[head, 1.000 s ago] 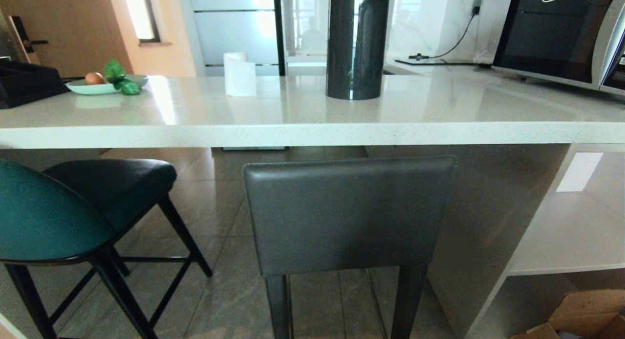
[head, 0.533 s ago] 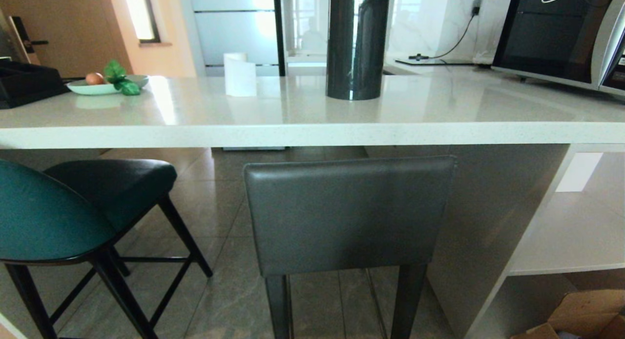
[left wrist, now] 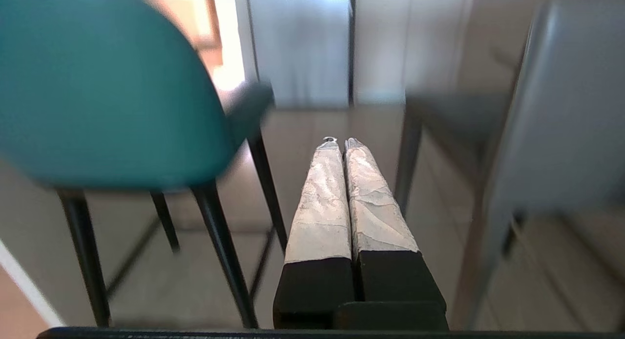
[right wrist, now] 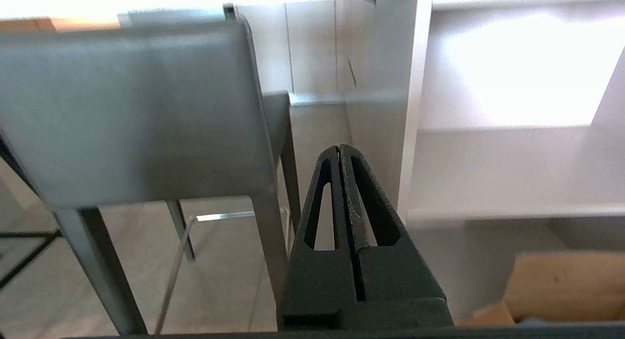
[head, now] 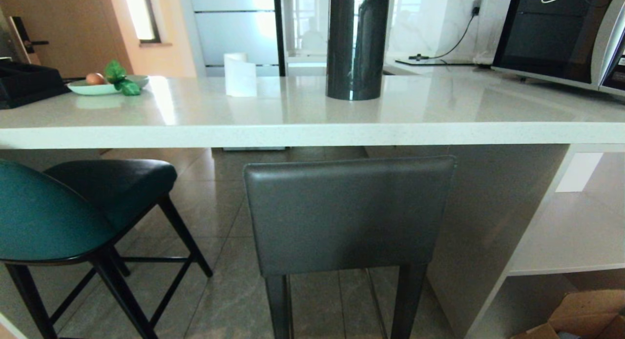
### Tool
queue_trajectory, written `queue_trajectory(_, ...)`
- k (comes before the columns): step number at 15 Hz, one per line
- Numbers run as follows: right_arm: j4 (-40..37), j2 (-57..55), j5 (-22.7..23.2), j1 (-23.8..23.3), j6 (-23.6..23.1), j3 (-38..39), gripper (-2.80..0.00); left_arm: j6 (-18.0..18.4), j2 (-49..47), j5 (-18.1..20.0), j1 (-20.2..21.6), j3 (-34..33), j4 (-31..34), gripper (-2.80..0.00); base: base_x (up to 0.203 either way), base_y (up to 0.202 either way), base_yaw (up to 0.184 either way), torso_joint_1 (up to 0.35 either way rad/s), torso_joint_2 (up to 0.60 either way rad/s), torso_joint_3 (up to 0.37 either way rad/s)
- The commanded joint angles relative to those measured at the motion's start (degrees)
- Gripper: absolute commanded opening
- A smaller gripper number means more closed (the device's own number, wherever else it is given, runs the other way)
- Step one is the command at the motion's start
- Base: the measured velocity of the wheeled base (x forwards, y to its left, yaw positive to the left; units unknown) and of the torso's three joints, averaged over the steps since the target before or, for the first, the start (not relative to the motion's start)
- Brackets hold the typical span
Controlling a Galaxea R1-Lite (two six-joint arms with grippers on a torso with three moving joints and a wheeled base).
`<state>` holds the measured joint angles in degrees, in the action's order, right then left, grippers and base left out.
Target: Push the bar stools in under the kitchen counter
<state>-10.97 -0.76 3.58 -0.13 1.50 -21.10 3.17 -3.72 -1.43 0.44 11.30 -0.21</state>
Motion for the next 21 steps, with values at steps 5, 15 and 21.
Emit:
queue_trajectory(5, 13.3, 0.7, -5.5, 0.0, -2.2, 19.5, -2.8, 0.5, 3.8, 0.9, -0.3, -11.5, 0.2, -2.8, 0.0, 0.0, 0.0, 0.0, 0.0, 0.0)
queue_trajectory(15, 10.3, 0.7, -1.1, 0.1, -6.0, 21.1, -2.8, 0.4, 3.8, 2.1, -0.4, -11.6, 0.2, -2.8, 0.0, 0.0, 0.0, 0.0, 0.0, 0.0)
queue_trajectory(21, 10.5, 0.7, -3.6, 0.1, -1.6, 21.1, -2.8, -1.7, 3.7, 1.5, -0.5, -11.5, 0.1, -2.8, 0.0, 0.0, 0.0, 0.0, 0.0, 0.0)
